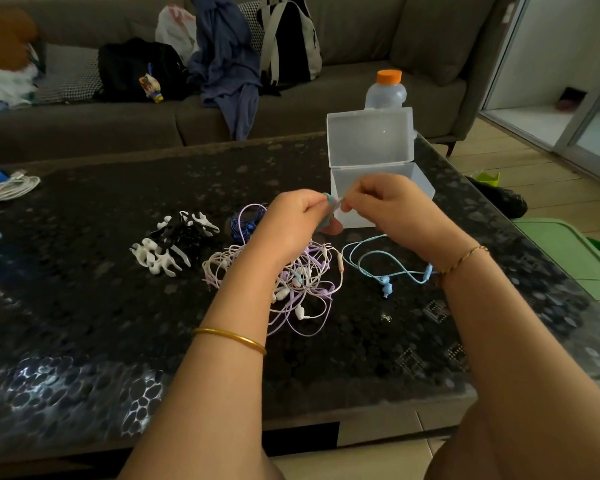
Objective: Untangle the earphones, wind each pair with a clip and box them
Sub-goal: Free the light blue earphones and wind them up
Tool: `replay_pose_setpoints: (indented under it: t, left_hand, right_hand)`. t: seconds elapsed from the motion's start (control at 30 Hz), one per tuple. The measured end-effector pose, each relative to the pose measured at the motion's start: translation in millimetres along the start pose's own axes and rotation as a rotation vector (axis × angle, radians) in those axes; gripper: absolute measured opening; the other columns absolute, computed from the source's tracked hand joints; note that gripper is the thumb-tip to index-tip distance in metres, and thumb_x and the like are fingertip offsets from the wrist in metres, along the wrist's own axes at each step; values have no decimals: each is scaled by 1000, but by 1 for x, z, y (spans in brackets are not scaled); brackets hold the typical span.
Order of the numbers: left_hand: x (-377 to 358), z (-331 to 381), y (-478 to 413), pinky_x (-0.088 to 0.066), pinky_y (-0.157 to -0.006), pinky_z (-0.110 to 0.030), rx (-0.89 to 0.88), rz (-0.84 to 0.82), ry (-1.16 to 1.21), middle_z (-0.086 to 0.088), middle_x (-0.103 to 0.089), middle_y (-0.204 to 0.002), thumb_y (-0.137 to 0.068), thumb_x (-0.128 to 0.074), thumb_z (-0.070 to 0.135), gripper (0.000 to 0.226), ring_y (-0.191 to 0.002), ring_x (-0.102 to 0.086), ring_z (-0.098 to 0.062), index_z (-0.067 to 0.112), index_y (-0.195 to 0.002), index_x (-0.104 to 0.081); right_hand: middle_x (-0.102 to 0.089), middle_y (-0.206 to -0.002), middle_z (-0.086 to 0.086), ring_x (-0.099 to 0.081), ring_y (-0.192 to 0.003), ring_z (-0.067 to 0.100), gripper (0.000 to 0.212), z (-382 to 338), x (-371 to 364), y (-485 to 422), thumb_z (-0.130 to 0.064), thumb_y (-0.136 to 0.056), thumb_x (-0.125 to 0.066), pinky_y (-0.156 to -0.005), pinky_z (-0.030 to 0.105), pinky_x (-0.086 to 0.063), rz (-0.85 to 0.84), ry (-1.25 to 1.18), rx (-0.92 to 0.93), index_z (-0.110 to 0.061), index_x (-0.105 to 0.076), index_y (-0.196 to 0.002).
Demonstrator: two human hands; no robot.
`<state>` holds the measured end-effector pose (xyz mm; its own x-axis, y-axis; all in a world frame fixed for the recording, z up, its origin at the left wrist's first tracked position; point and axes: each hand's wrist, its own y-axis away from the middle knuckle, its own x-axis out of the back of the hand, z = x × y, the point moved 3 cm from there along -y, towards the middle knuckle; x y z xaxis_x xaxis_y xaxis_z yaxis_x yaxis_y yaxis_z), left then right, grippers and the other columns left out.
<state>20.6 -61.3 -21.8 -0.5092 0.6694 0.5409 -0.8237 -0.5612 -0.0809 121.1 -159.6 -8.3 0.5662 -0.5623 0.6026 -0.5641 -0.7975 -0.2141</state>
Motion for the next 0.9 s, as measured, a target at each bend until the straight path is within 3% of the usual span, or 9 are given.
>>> replay_pose_setpoints:
  t: [0.07,0.13,0.27,0.33,0.43,0.53,0.77,0.9]
  left_hand:
    - [0,3,1,-41,-67,-20,26,-92,35,10,-72,-79,-103,-39,24,28,-76,-63,4,21,-104,-67]
    - [-1,5,4,-39,-64,-22,79,-168,129,11,-70,-70,-103,-37,23,29,-77,-67,-1,22,-101,-66]
    - [1,6,7,-34,-56,-19,133,-278,474,9,-60,-62,-104,-35,16,30,-68,-67,-4,11,-103,-65]
    - [5,8,7,-34,-51,-16,124,-313,674,8,-58,-61,-103,-34,15,30,-65,-64,-4,7,-104,-63]
    - [10,8,5,-33,-48,-14,144,-256,950,7,-61,-62,-103,-33,15,30,-67,-65,-4,6,-106,-62]
    - [11,7,4,-33,-48,-13,177,-119,1065,6,-69,-71,-102,-35,14,28,-75,-69,-5,8,-108,-62]
    - [12,-1,1,-35,-58,-17,146,159,876,4,-74,-94,-101,-43,11,23,-96,-70,-8,16,-113,-62]
    - [12,-2,2,-43,-68,-13,37,247,449,5,-72,-103,-99,-47,12,24,-90,-65,8,16,-114,-65]
  right_hand:
    - [-52,-72,-13,-47,-63,2,14,3,-1,-2,-17,-94,-53,-53,4,-37,93,68,51,-17,-61,-82]
    - [-51,-74,-16,-49,-67,0,8,5,-1,-3,-17,-93,-55,-58,2,-37,167,70,81,-17,-59,-86]
    - [-55,-74,-13,-52,-64,-10,8,8,-1,-5,-18,-93,-56,-58,4,-41,209,-53,104,-17,-63,-89]
    - [-56,-70,-8,-51,-57,-5,11,9,-3,-4,-21,-93,-56,-53,9,-44,197,-155,63,-21,-63,-84]
    - [-52,-63,-1,-46,-47,0,21,8,-11,-1,-25,-95,-54,-48,12,-44,89,-218,-16,-27,-61,-75]
    - [-52,-60,0,-43,-44,4,26,3,-20,1,-22,-96,-52,-48,18,-45,-58,-206,-45,-27,-60,-71]
    - [-52,-56,-2,-42,-42,8,16,-3,-23,3,-23,-93,-57,-44,17,-40,-213,-81,-31,-17,-71,-91]
    - [-51,-56,0,-41,-41,6,21,-9,-20,5,-25,-93,-56,-44,18,-40,-221,-66,-10,-13,-72,-88]
